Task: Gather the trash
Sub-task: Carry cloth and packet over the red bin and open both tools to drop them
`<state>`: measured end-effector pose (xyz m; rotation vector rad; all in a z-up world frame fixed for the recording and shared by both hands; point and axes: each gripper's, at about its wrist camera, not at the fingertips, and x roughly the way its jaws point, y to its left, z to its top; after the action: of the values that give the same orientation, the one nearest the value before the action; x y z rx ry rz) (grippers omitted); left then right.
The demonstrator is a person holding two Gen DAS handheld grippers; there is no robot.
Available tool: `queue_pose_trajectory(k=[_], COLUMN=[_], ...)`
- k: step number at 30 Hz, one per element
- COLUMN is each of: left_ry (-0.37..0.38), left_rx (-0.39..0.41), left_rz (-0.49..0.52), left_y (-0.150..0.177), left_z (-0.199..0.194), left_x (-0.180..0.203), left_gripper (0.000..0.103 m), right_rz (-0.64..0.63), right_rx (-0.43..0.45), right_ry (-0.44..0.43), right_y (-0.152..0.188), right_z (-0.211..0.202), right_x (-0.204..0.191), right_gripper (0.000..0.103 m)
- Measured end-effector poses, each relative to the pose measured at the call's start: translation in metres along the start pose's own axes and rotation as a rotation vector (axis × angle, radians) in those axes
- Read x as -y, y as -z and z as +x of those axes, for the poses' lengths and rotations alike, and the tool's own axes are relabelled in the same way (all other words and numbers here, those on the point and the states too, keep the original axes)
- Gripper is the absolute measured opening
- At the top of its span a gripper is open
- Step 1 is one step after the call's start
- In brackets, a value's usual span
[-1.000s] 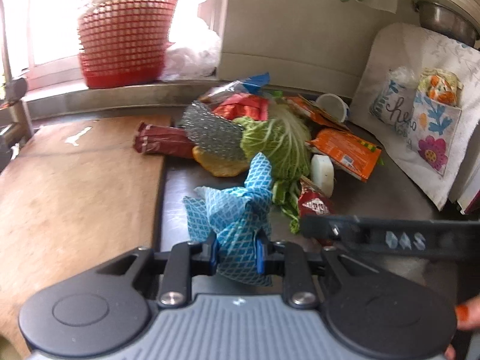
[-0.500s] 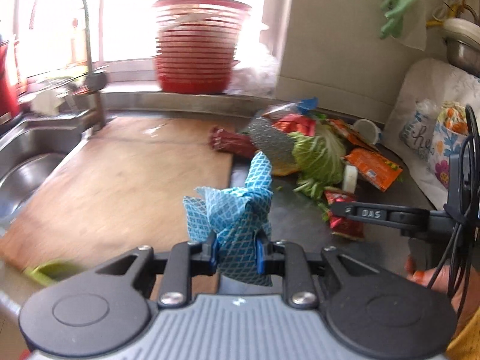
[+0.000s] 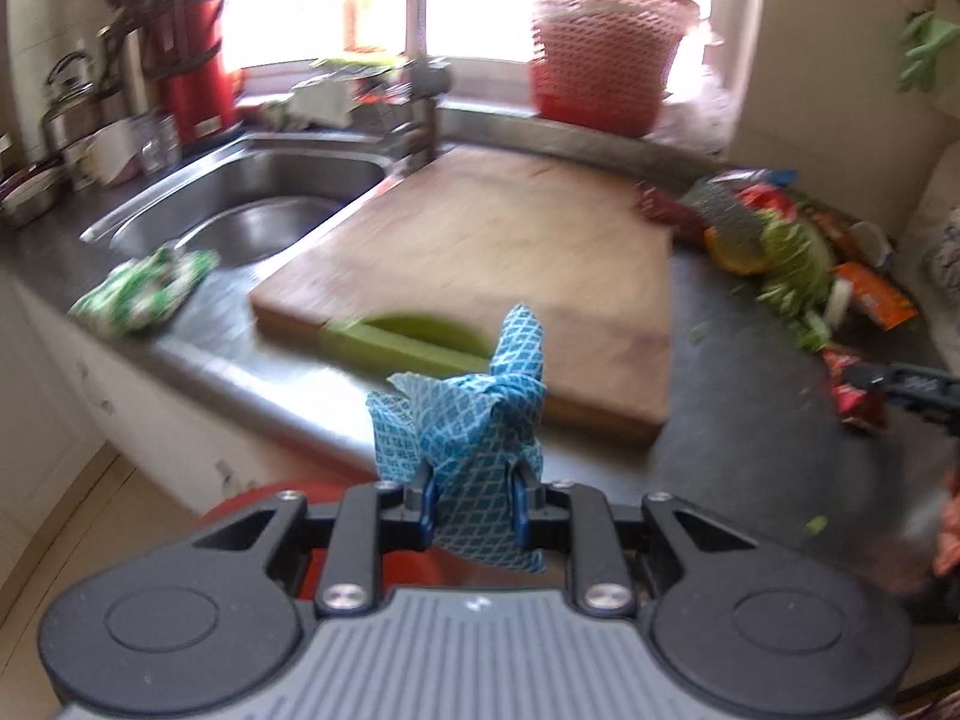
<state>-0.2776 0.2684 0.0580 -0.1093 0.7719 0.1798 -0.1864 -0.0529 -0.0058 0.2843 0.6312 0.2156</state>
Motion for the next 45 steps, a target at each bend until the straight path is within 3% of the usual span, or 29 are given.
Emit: queue_pose_trajectory(k=[7, 12, 21, 27, 30, 39, 45], left_ry=[-0.042, -0.046, -0.036, -0.053, -0.055, -0.065, -0.053], left_rx=[-0.053, -0.057, -0.069, -0.084, -0.087, -0.121, -0.143], left_rz=[-0.067, -0.099, -0.118, -0.130, -0.154, -0.197, -0.185], left_y=[0.031, 0.041, 0.053, 0.061, 0.064, 0.074, 0.074], left_z=[0.017, 0.029, 0.045, 0.047, 0.048, 0.059, 0.067], left_x=[-0.051, -0.075, -0.099, -0.115, -0.124, -0.140, -0.144], left_gripper=[0.021, 0.021, 0.021, 0.022, 0.022, 0.024, 0.039], right_rz=[-0.025, -0.021, -0.114, -0.221, -0.282, -0.384, -0.414], right_rx=[-0.022, -0.049, -0.103, -0.220, -0.281, -0.428, -0.500], right_ry=[0.008, -0.031, -0.249, -0.456, -0.520, -0.620, -0.657], right_y=[0.011, 0.008, 0.002, 0.016, 0.025, 0.055, 0.063], right_z=[-0.013, -0.018, -0.026, -0.011, 0.004, 0.049, 0.059], right_x=[-0.014, -0.039, -0.128, -0.206, -0.233, -0.281, -0.288], right_gripper=[0.037, 0.036, 0.036, 0.036, 0.036, 0.038, 0.046])
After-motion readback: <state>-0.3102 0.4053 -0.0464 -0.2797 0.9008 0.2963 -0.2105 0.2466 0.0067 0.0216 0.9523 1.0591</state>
